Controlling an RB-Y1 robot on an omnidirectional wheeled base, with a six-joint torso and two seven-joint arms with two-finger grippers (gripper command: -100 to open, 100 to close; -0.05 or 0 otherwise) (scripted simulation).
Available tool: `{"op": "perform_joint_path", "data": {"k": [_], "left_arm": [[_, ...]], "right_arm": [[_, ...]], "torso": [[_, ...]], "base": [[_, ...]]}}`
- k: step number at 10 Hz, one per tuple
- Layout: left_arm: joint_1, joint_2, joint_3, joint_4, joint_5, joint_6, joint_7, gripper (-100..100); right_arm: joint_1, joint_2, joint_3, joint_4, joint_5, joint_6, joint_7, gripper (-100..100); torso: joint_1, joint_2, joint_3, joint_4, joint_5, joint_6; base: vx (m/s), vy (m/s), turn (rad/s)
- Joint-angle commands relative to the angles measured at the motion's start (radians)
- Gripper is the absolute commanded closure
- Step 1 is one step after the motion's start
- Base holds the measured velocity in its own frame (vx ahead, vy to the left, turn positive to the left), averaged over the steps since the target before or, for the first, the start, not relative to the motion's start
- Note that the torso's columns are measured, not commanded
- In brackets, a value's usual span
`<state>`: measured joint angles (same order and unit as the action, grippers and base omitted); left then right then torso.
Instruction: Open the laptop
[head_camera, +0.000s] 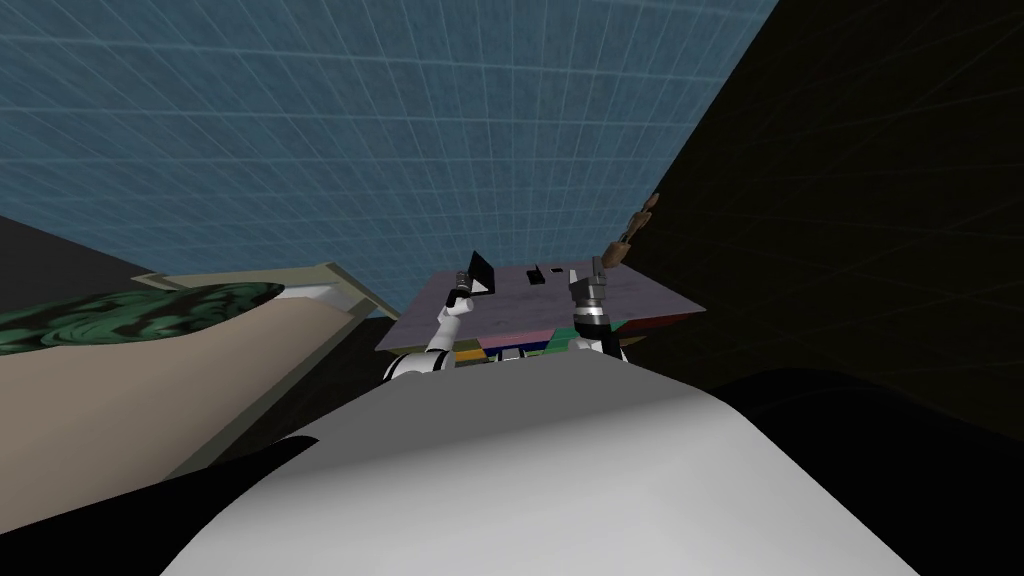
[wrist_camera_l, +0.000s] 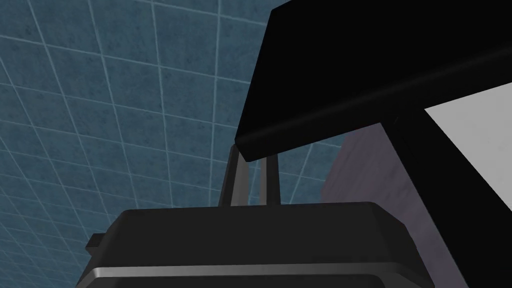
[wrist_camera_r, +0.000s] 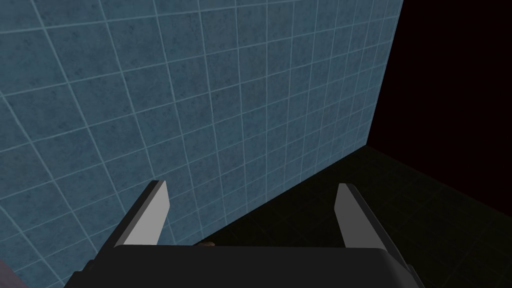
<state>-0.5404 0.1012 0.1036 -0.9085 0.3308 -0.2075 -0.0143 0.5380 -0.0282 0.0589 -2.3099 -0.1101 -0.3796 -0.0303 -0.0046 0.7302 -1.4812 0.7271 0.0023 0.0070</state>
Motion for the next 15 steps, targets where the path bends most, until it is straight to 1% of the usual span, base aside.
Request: {"op": "perform_joint_path", "data": {"k": [1, 2, 3, 5, 7, 11, 12, 15], "left_arm": [[0.005, -0.012, 0.003, 0.014, 0.013, -0.018, 0.018, 100], [0.045, -0.035, 0.001, 0.023, 0.04, -0.067, 0.065, 100], [0.045, -0.035, 0.001, 0.023, 0.04, -0.067, 0.065, 100], [0.082, -0.058, -0.002, 0.03, 0.066, -0.112, 0.108, 100], [0.082, -0.058, -0.002, 0.03, 0.066, -0.112, 0.108, 100], [0.082, -0.058, -0.002, 0.03, 0.066, -0.112, 0.108, 100], [0.059, -0.052, 0.007, 0.028, 0.07, -0.081, 0.105, -100], [0.024, -0.041, 0.019, 0.018, 0.078, -0.034, 0.099, -100]], "right_arm": [[0.0, 0.0, 0.0, 0.0, 0.0, 0.0, 0.0, 0], [0.0, 0.0, 0.0, 0.0, 0.0, 0.0, 0.0, 0], [0.0, 0.0, 0.0, 0.0, 0.0, 0.0, 0.0, 0], [0.0, 0.0, 0.0, 0.0, 0.0, 0.0, 0.0, 0], [0.0, 0.0, 0.0, 0.0, 0.0, 0.0, 0.0, 0], [0.0, 0.0, 0.0, 0.0, 0.0, 0.0, 0.0, 0], [0.0, 0.0, 0.0, 0.0, 0.0, 0.0, 0.0, 0], [0.0, 0.0, 0.0, 0.0, 0.0, 0.0, 0.0, 0]], "torso": [[0.0, -0.001, -0.001, 0.0, 0.0, 0.0], [-0.001, 0.0, 0.0, 0.005, -0.002, -0.002], [0.0, 0.003, 0.002, 0.004, -0.001, 0.001], [-0.002, 0.003, 0.002, 0.003, -0.001, 0.002], [-0.003, 0.0, 0.0, 0.002, -0.001, 0.002], [0.004, 0.006, 0.004, 0.011, -0.002, -0.006], [0.004, 0.009, 0.006, 0.013, -0.003, -0.007], [0.004, 0.01, 0.006, 0.012, -0.003, -0.007]], "base": [[-0.014, 0.036, 0.017], [-0.003, 0.072, -0.13], [-0.032, 0.053, -0.104], [-0.024, 0.043, -0.109], [-0.012, 0.021, -0.043], [0.0, 0.0, 0.0], [-0.022, -0.018, 0.065], [-0.041, -0.028, 0.044]]}}
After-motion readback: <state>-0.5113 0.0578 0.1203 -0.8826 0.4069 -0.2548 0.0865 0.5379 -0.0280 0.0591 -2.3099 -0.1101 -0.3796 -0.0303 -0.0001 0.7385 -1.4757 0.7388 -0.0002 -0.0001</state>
